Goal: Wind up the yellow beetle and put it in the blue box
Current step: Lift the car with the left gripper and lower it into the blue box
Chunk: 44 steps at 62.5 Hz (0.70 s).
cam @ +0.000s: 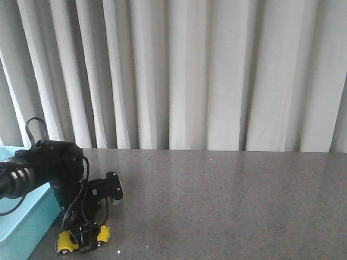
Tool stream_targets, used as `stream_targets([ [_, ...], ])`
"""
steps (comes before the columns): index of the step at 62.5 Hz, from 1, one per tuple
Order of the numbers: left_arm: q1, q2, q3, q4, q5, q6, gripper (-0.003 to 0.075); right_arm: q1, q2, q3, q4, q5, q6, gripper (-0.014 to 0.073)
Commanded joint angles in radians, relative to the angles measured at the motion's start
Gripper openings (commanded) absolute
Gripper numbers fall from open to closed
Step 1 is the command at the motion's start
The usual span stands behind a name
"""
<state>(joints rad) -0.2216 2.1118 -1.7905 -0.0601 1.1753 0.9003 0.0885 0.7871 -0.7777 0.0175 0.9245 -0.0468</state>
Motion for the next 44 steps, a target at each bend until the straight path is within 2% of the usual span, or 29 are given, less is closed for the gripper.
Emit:
stream_targets([
  [1,0.001,-0.086,-0.031,-0.07,0.004,-0.019,0.0207,0.0,-0.004,-0.028,-0.007,-0.049,-0.005,0.0537],
  [9,0.001,-0.139,-0.036,-0.105,0.005,-0.041,0.021,0.0,-0.004,-0.028,-0.007,-0.049,-0.005,0.0537],
  [27,0.024,-0.287,-0.126,-0.078,0.021,-0.214,0.021,0.0,-0.004,-0.028,-0.007,-0.049,-0.005,0.0537],
  [34,0.075,-0.34,-0.156,-0.073,0.017,-0.311,0.021,0.0,-0.004,-0.028,-0.007,-0.049,-0.005,0.0537],
  [44,0.21,-0.367,-0.157,-0.073,-0.003,-0.402,0.021,0.0,-0.004,-0.028,-0.007,-0.049,-0.005,0.0537],
])
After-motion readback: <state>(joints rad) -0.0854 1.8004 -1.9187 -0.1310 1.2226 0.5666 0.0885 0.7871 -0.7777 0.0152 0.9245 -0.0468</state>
